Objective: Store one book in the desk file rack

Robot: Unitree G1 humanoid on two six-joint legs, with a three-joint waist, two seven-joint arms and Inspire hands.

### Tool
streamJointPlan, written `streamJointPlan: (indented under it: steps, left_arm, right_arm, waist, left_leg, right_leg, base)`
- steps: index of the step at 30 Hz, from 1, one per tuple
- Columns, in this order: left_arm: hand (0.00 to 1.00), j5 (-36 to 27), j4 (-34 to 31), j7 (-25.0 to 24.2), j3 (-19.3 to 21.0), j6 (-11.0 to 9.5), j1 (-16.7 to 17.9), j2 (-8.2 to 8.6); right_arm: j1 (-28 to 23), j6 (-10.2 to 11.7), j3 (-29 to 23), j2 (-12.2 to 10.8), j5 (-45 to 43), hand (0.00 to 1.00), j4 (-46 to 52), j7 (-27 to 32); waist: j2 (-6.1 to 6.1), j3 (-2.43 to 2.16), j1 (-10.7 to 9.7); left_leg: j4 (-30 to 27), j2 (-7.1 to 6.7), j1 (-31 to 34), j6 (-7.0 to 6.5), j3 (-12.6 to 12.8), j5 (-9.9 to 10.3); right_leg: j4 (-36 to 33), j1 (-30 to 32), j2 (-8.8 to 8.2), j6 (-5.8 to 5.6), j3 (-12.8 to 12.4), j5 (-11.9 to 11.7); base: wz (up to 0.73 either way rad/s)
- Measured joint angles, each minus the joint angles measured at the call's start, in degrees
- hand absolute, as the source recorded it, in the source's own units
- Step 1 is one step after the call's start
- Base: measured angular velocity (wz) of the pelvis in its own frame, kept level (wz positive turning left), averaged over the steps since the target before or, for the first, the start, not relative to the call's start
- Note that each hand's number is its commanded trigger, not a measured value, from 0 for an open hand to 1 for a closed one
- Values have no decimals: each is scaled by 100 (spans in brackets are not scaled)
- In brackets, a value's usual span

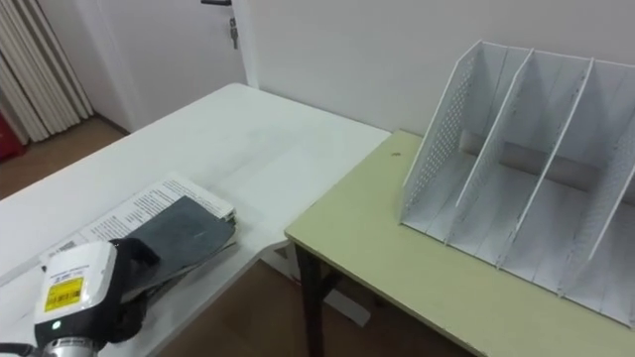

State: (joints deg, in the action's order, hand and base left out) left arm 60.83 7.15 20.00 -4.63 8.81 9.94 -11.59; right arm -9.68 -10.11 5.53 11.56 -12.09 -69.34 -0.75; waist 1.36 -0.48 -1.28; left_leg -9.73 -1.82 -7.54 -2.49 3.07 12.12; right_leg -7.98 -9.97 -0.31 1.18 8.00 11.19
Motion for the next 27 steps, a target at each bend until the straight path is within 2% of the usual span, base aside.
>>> streamJointPlan:
  steps: [7,15,18,23,26,27]
  left_arm:
    - [100,67,65,147,-1,12,-46,-5]
    - [100,-57,24,165,-12,59,-138,-3]
    - [100,-389,10,148,3,25,-175,-13]
    - [100,-976,-153,66,140,-144,-188,-27]
    - [100,-1660,-569,-14,222,-197,-167,-25]
    - [100,-1921,-711,-53,239,-317,-162,-23]
  right_arm:
    - [-1,-147,-1,-14,0,0,18,-114]
    - [47,-179,113,3,1,0,82,-201]
    - [133,-84,108,0,2,0,94,-193]
    - [245,90,87,6,15,0,333,-166]
    - [322,251,88,15,59,0,502,-140]
    - [321,337,94,15,23,0,629,-144]
  waist:
    - [-1,-1,-3]
    - [-17,-8,-5]
    - [-42,-20,-9]
    - [-72,-9,34]
    - [-106,25,90]
    - [-128,41,173]
  left_leg:
    - [16,1,-8,0,9,0]
    - [-22,0,-8,1,25,-1]
    - [-28,1,-14,-1,11,-2]
    - [-15,15,-11,-4,119,-4]
    - [-15,24,3,-5,123,-4]
    - [-19,27,6,-5,133,-4]
  right_leg:
    - [6,5,4,1,-10,1]
    - [-1,2,-4,6,-4,4]
    - [1,-8,-38,3,7,5]
    - [18,3,-55,-10,1,12]
    - [24,13,-58,-16,2,16]
    - [20,33,-56,-16,-9,16]
  base:
    - [-1]
    - [0]
    - [0]
    - [0]
    - [3]
    - [0]
